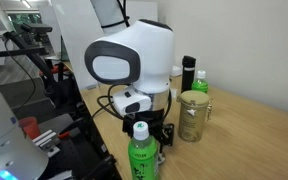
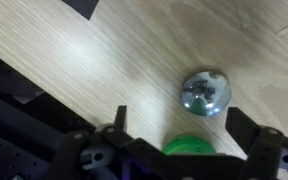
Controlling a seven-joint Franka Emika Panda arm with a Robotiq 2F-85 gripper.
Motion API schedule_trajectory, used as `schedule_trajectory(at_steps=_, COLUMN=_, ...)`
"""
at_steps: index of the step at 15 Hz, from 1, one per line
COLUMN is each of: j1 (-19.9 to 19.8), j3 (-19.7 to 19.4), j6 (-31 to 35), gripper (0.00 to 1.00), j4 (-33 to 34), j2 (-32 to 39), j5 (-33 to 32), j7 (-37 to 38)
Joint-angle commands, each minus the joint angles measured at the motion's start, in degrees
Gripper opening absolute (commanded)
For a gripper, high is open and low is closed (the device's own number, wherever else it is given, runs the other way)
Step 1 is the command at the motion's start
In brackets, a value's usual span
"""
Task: Put the silver lid on top of the clear bottle on the left
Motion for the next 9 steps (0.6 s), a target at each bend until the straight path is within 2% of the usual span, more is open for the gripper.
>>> schedule_trajectory(at_steps=1, j1=1.78, j3=-1.62, j6=-0.24, gripper=1.0, j4=0.08, j2=0.01, j5=0.73, j7=-0.49)
schedule_trajectory(at_steps=9, j1=3.82, j3=-1.63, j6=2.87, gripper=1.0, j4=1.46, j2=3.61, j5=2.31, j7=3.27)
